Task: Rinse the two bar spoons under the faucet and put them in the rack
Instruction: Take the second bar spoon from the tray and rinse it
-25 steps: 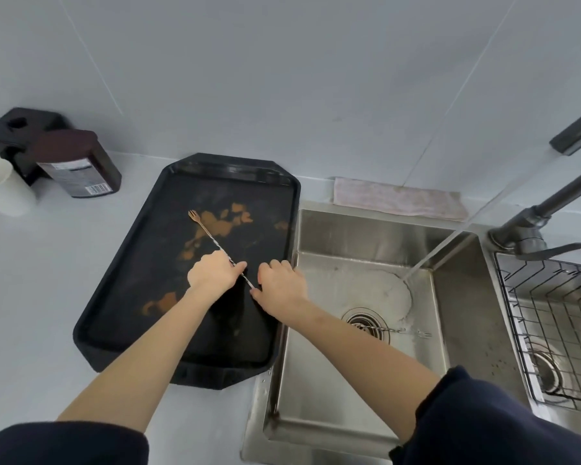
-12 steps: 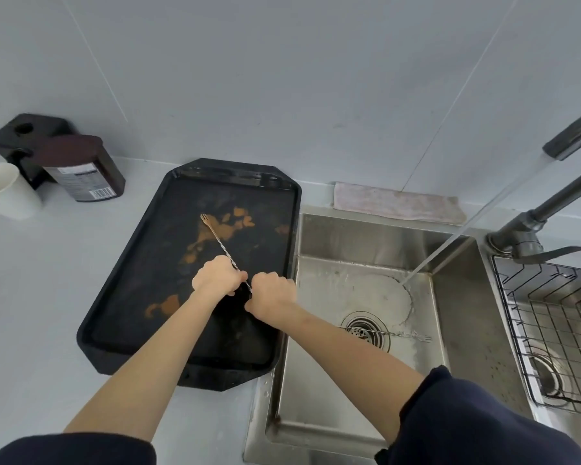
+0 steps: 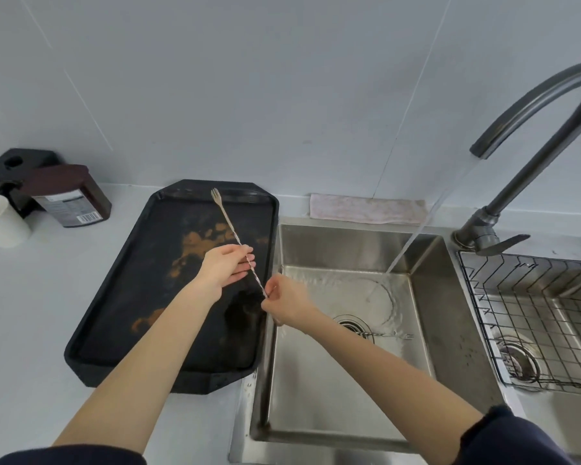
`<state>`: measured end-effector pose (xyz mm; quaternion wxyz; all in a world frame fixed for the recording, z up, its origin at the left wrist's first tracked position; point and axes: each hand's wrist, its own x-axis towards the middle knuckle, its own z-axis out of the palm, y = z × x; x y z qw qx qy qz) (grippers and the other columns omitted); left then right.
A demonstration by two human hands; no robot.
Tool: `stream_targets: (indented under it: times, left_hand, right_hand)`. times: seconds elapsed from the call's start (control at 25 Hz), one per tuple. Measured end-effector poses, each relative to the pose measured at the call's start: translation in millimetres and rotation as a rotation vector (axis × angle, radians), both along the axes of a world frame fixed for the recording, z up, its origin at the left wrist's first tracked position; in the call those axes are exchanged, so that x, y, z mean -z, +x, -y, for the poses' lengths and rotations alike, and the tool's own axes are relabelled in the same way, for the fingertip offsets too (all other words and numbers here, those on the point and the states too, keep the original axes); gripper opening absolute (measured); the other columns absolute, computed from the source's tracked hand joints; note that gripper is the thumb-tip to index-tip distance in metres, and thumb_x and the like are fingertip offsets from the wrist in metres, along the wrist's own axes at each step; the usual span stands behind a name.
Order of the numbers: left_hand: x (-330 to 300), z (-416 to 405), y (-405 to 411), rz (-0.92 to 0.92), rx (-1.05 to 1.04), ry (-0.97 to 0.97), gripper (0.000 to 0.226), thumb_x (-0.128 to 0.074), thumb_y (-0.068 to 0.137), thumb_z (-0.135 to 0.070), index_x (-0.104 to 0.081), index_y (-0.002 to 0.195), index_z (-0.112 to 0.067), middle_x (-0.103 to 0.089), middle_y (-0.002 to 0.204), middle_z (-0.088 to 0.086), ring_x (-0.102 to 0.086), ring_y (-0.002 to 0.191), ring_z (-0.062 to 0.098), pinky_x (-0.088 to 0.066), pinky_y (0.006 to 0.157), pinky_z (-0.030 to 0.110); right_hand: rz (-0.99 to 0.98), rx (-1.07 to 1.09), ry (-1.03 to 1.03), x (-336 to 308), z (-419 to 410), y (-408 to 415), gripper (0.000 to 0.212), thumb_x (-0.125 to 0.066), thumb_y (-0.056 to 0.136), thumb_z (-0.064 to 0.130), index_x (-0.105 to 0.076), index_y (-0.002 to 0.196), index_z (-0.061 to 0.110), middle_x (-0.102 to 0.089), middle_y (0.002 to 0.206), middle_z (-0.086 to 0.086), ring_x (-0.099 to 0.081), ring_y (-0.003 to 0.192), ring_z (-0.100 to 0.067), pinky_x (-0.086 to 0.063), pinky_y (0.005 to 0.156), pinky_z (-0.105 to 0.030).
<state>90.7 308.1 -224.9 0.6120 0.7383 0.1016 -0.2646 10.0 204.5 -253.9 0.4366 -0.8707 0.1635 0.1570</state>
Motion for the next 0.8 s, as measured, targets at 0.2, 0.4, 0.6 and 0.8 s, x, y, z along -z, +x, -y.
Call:
stream_targets:
  times: [0.2, 0.4, 0.6, 0.8]
  left_hand:
    - [-19.2, 46.9, -23.2, 0.117, 0.156, -0.01, 0.013, -0.052, 0.092, -0.019, -0.065, 0.09, -0.016, -0.065, 0.081, -0.003, -0.061, 0.073, 0.007, -0.051, 0.07, 0.016]
    - [-23.8, 112.9, -55.0, 0.174, 0.316, -0.021, 0.027, -0.051, 0.093, -0.02, -0.061, 0.115, -0.007, -0.067, 0.099, 0.006, -0.062, 0.071, 0.004, -0.05, 0.069, 0.015]
    - [-27.0, 184.8, -81.5, 0.252, 0.397, 0.011, 0.029, -0.047, 0.095, -0.018, -0.059, 0.116, -0.003, -0.067, 0.109, 0.013, -0.059, 0.069, 0.005, -0.046, 0.072, 0.016]
    - [-28.5, 235.4, -88.5, 0.251, 0.374, 0.0, 0.029, -0.046, 0.095, -0.016, -0.06, 0.113, 0.002, -0.064, 0.094, 0.008, -0.06, 0.06, 0.001, -0.049, 0.064, 0.013]
  right_hand:
    - [-0.003, 0.112, 0.025, 3.8, 37.3, -38.7, 0.016, -0.047, 0.084, 0.001, -0.045, 0.079, 0.016, -0.059, 0.087, -0.009, -0.049, 0.048, -0.015, -0.039, 0.048, -0.02]
    - [-0.057, 0.212, 0.003, 10.1, 81.5, -76.9, 0.016, -0.048, 0.081, 0.001, -0.046, 0.085, 0.017, -0.06, 0.083, -0.005, -0.055, 0.065, -0.018, -0.046, 0.065, -0.029]
    - [-0.058, 0.263, -0.085, 13.5, 141.9, -112.4, 0.016, -0.05, 0.083, 0.004, -0.054, 0.092, 0.016, -0.067, 0.099, -0.011, -0.062, 0.098, -0.029, -0.05, 0.08, -0.033]
    - [-0.043, 0.297, -0.072, 18.5, 188.0, -136.8, 0.02, -0.051, 0.087, 0.007, -0.058, 0.106, 0.01, -0.069, 0.107, -0.011, -0.061, 0.09, -0.023, -0.049, 0.074, -0.031]
